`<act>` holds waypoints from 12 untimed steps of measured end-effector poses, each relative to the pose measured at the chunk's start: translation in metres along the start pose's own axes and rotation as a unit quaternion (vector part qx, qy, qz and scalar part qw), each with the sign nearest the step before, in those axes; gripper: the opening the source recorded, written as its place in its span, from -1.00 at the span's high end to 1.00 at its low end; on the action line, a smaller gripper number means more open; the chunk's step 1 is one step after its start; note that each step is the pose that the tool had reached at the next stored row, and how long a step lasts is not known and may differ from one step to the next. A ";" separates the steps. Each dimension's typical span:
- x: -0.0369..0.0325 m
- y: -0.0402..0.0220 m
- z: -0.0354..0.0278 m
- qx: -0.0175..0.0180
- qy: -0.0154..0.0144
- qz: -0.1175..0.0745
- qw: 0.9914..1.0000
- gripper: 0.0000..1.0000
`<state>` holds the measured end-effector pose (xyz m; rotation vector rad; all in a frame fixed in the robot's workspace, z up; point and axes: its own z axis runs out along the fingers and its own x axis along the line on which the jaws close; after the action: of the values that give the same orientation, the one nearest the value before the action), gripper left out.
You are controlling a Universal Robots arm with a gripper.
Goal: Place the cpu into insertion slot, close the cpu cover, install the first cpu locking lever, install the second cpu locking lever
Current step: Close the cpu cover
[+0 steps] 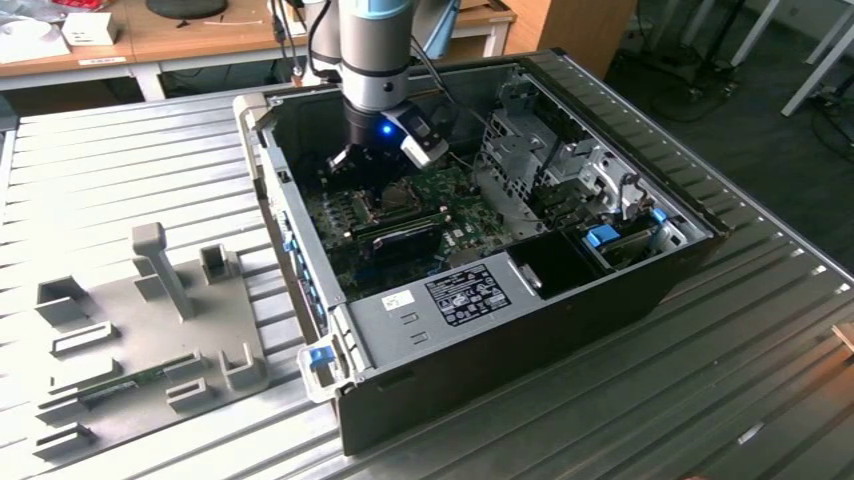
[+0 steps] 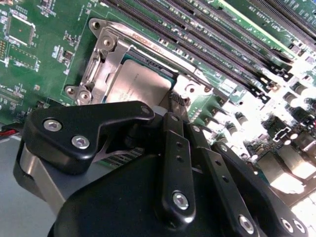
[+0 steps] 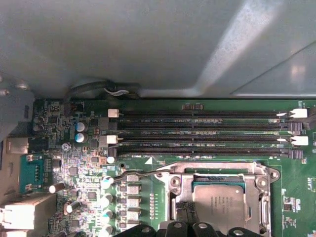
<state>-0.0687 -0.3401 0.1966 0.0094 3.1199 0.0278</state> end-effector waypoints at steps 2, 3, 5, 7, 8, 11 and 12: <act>0.0002 -0.0002 0.0004 0.000 0.000 0.000 1.000 0.80; 0.0002 -0.0002 0.0004 0.000 0.000 0.000 1.000 0.80; 0.0002 -0.0003 0.0005 0.000 0.000 0.000 1.000 0.80; 0.0002 -0.0003 0.0005 0.000 0.000 0.000 1.000 0.80; 0.0002 -0.0003 0.0005 0.000 0.000 0.000 1.000 0.80; 0.0002 -0.0003 0.0004 0.000 0.000 0.000 1.000 0.80; 0.0002 -0.0002 0.0001 0.000 0.000 0.000 1.000 0.80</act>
<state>-0.0688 -0.3404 0.1965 0.0094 3.1199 0.0277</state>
